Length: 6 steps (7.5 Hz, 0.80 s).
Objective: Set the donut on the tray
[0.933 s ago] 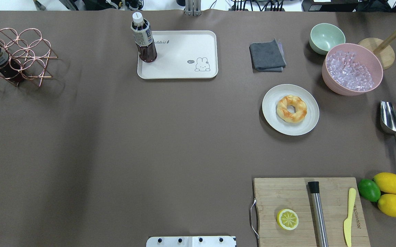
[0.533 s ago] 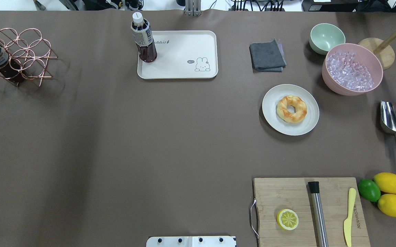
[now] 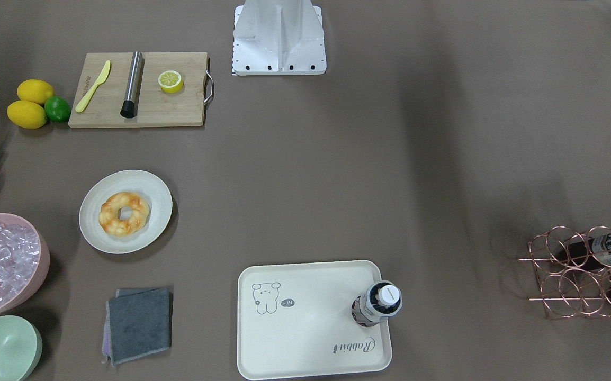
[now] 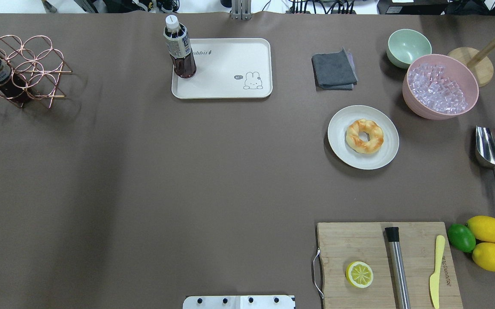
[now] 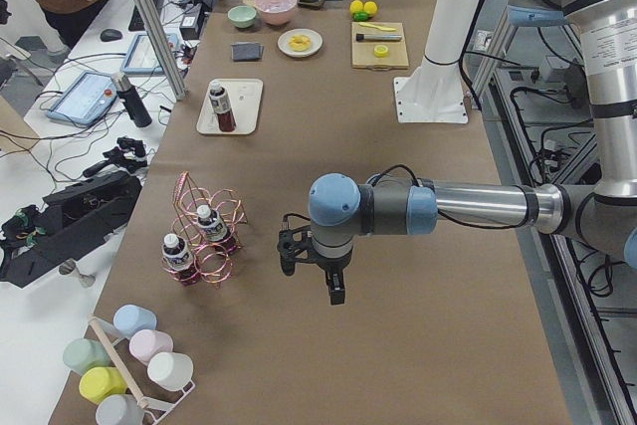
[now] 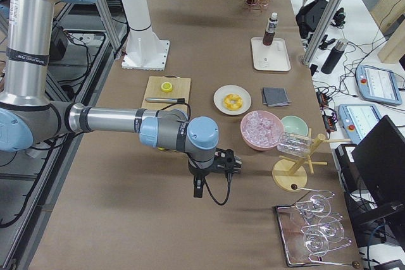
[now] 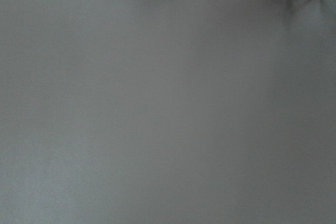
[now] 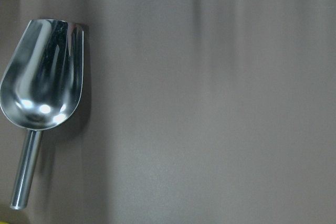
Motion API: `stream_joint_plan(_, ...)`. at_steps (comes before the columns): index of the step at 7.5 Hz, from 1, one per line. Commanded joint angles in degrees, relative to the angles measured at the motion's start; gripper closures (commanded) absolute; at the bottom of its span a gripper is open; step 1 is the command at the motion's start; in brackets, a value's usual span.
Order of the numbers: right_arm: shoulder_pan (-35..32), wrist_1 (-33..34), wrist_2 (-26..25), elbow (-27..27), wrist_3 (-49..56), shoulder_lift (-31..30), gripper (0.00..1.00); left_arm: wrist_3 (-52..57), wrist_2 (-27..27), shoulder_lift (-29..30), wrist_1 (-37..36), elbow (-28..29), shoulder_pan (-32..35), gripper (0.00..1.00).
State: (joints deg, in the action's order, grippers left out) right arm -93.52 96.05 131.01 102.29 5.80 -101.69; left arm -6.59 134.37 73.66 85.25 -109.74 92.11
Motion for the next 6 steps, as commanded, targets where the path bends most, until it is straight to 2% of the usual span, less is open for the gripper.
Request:
stream_joint_plan(1,0.0,0.2,0.1,-0.1,0.0,-0.2,0.0,0.0,-0.1,0.0,0.0,0.0,0.0,0.02)
stream_joint_plan(6,0.0,0.0,0.4,0.2,-0.1,-0.9,0.0,0.0,-0.1,-0.1,0.0,-0.1,0.0,0.02)
